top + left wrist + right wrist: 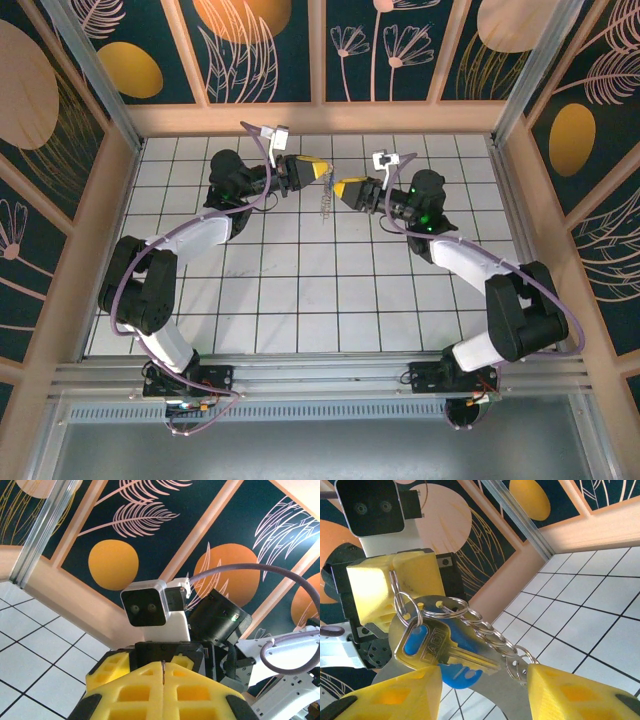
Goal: Put the keys on the keyring
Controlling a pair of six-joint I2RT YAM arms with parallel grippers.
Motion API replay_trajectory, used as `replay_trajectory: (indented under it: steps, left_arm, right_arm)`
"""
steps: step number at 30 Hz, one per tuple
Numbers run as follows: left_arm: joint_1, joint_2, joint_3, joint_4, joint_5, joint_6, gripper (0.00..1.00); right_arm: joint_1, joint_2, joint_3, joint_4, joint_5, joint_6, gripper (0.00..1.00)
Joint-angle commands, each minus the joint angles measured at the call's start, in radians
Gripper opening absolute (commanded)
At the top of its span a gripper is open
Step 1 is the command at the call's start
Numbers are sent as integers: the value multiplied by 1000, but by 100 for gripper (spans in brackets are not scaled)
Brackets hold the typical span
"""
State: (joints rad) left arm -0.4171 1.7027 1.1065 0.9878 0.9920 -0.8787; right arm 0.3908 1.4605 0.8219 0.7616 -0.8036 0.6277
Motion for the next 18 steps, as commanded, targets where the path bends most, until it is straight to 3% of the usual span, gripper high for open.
replay_trajectory:
  steps: [1,18]
  left_arm:
    - [-3,-28,3,66,16,-20,0]
    - [-3,-20,9,71,11,-19,0]
  right_arm:
    - [5,-37,18,-19,41,-51,49]
    - [48,-94,0,-132,79,-145,51]
